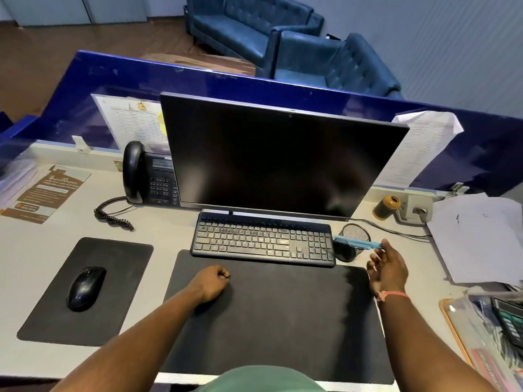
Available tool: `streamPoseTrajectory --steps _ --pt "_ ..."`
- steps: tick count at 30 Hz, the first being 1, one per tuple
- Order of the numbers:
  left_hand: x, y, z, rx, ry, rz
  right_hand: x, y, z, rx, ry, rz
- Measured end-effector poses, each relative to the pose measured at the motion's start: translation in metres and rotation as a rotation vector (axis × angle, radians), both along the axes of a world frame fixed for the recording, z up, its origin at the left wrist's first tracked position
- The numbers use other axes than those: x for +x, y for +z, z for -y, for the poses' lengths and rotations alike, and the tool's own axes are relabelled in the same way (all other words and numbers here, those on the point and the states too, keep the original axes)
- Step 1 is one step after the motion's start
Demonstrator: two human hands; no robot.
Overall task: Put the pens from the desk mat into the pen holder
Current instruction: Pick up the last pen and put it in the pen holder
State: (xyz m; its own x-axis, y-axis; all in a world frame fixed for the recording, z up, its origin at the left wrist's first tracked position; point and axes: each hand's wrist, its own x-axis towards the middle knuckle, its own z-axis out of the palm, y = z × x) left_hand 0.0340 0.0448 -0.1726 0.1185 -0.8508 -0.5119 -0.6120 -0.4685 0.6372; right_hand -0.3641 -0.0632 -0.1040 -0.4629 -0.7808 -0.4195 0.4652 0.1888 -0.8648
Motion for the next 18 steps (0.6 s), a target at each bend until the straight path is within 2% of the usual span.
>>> streamPoseTrajectory --steps 2,4,8,13,18 --pt "0.003 0.001 0.001 0.014 -0.024 -0.018 -0.006 0.005 0.004 -0.014 -0.134 -0.055" --pt "0.006 0.001 0.001 0.025 -0.037 -0.031 -0.01 0.006 0.008 0.001 -0.172 -0.129" --pt "0.007 0.0 0.001 0.022 -0.041 -0.039 -0.013 -0.005 0.016 0.075 -0.07 -0.374" --pt "0.009 0.001 0.001 0.027 -0.041 -0.073 -0.01 -0.014 0.021 0.159 0.097 -0.798" --pt "0.011 -0.002 0.002 0.008 -0.045 -0.093 -0.007 -0.017 0.02 0.193 0.221 -0.961"
